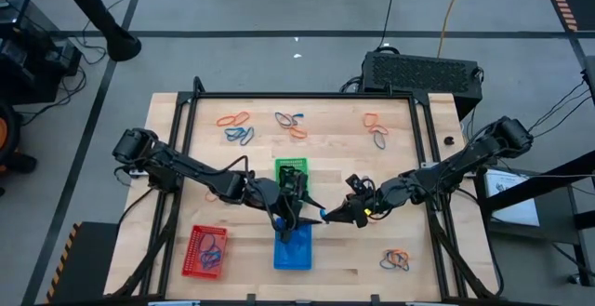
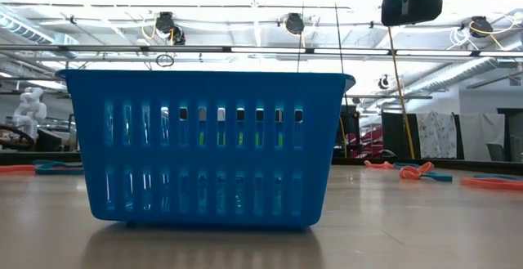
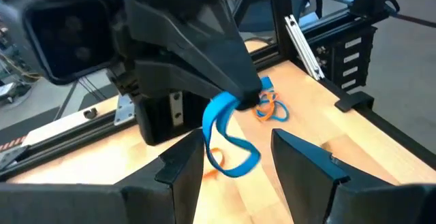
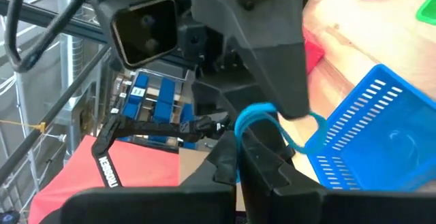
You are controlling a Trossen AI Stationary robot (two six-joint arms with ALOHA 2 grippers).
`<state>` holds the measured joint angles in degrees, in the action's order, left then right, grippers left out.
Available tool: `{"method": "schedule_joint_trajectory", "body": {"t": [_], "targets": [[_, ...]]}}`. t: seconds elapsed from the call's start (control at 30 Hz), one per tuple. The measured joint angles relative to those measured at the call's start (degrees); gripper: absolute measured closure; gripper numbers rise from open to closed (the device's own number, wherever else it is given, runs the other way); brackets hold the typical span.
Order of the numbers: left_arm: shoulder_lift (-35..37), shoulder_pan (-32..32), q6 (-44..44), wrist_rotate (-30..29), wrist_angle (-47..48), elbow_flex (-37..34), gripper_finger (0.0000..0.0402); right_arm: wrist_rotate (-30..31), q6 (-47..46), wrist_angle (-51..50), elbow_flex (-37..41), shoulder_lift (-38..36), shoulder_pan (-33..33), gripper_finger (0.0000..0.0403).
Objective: Sort rubber bands into baskets
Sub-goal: Put the blue rubberband into the red bin
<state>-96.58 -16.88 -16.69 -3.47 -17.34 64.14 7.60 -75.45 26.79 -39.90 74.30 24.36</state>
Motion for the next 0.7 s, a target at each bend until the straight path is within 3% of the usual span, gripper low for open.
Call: {"method": "schedule_joint_trajectory", "body": {"t": [0.2, 0.33, 0.53, 0.7], "targets": [[0.06, -0.02, 0.01, -2.21, -0.62, -0.02, 0.0234, -0.04, 0.01, -0.01, 0.00, 0.00, 0.00, 0.0403], [0.07, -0.13, 0.95, -2.35, -0.66, -0.02, 0.0283, -0.07, 0.11, -0.01, 0.00, 0.00, 0.00, 0.0403], [0.07, -0.15, 4.48, -2.37, -0.61, -0.02, 0.0387, -0.17, 1.24, -0.01, 0.00, 0.00, 0.00, 0.0403], [0.07, -0.71, 7.07, -2.57, -0.59, -0.02, 0.0391, -0.17, 2.81, -0.01, 0.00, 0.00, 0.00, 0.0403]]}}
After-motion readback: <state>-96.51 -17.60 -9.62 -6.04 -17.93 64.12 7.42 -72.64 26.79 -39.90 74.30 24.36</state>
